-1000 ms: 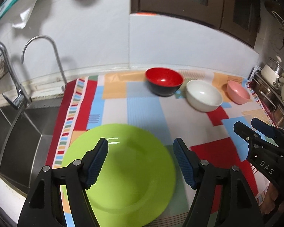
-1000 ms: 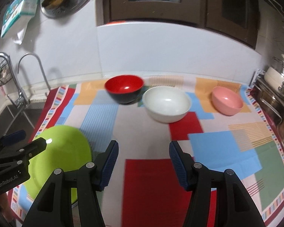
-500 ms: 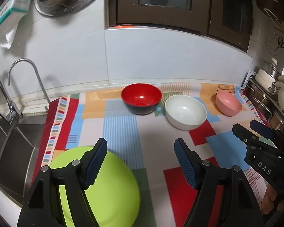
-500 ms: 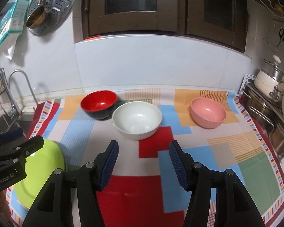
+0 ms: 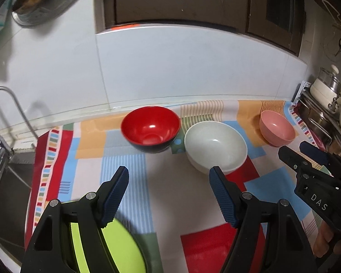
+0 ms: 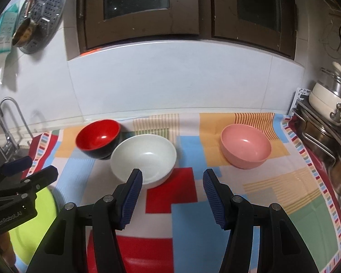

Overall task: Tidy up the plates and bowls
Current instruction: 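Move both grippers to the white bowl, then grip the white bowl's rim with both grippers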

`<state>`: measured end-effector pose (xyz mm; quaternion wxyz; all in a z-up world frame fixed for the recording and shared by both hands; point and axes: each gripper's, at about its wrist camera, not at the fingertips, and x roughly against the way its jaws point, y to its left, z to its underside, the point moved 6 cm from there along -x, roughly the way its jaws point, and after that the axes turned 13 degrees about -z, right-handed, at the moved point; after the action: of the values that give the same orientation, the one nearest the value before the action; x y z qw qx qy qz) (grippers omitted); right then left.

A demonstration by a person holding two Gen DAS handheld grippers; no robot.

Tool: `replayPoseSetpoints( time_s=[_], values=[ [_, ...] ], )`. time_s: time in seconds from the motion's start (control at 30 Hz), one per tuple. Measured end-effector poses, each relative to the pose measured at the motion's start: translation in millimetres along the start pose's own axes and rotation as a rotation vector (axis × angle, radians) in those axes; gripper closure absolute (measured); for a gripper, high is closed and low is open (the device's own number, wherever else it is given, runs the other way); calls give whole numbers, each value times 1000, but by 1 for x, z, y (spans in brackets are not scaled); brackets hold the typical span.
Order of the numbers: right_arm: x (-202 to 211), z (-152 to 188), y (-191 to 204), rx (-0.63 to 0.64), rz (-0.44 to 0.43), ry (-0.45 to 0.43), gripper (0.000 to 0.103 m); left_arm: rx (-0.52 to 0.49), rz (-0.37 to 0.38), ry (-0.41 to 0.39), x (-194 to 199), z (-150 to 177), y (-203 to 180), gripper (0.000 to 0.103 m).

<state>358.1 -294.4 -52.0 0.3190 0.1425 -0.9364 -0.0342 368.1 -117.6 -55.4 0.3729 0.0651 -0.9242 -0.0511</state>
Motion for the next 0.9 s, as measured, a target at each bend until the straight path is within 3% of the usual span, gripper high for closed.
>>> replayPoseSetpoints(
  time_s=[0.57,0.9],
  values=[
    [-82,-7,-33,-72,-26,85,48,-41,25,120,-88,-16,-35,33],
    [-121,2,-44,-116,-51,148,60,-66,41,178,-128,-11,-56,39]
  ],
)
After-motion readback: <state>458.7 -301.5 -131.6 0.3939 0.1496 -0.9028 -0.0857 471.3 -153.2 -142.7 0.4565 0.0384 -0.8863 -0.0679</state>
